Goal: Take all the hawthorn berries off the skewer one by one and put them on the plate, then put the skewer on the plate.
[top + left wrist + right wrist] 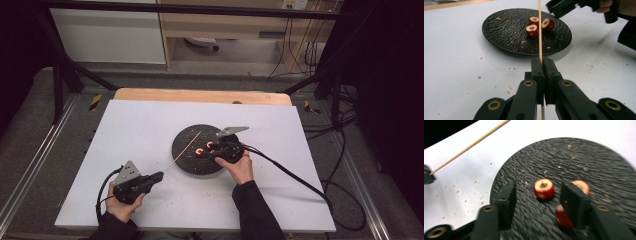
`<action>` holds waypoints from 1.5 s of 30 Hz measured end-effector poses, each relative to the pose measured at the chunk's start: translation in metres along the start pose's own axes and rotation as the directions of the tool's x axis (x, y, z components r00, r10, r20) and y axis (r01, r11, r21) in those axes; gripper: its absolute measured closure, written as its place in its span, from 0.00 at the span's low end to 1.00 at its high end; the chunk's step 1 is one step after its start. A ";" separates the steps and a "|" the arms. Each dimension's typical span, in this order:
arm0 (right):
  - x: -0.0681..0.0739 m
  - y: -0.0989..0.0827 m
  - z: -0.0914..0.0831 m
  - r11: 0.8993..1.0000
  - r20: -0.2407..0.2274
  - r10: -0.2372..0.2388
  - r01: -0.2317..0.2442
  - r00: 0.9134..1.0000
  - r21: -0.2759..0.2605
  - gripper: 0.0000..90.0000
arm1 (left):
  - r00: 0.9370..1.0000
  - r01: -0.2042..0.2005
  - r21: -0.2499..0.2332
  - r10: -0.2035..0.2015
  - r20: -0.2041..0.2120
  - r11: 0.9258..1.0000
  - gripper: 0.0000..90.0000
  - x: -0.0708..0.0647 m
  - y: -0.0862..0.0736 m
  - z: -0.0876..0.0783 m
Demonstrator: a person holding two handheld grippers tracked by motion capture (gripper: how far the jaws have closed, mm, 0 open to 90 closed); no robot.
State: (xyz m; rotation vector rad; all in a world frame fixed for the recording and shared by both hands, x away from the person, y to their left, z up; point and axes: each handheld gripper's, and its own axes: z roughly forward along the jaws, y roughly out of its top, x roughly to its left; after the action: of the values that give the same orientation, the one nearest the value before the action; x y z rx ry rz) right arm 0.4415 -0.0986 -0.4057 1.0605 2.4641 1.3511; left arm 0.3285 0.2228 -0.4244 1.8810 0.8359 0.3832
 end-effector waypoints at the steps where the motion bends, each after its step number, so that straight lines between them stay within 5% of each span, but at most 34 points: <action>1: -0.001 -0.003 -0.006 1.000 0.005 0.002 -0.002 1.000 -0.012 0.44 | 1.000 0.000 0.002 0.000 0.000 1.000 0.98 0.000 0.000 0.001; 6: -0.007 -0.024 -0.032 0.999 0.023 0.022 -0.021 0.999 -0.045 0.23 | 1.000 0.004 0.011 -0.004 -0.004 1.000 0.98 -0.001 0.002 0.003; 15: -0.027 -0.068 -0.065 0.998 0.099 0.058 -0.054 0.993 -0.037 0.04 | 1.000 0.004 0.026 -0.004 -0.006 1.000 0.98 -0.006 0.010 0.010; 28: -0.040 -0.107 -0.089 0.997 0.146 0.077 -0.071 0.986 -0.044 0.01 | 0.999 -0.003 0.079 0.007 -0.042 0.997 0.98 -0.006 0.038 0.037; 45: -0.040 -0.116 -0.096 0.995 0.139 0.091 -0.084 0.986 -0.051 0.01 | 0.993 0.067 0.129 -0.053 -0.109 0.989 0.98 0.012 0.053 0.077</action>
State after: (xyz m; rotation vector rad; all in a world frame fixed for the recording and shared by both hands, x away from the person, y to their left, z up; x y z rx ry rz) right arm 0.3700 -0.2306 -0.4483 1.2227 2.3003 1.2997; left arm 0.4022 0.1658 -0.4129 1.9658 1.0083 0.4004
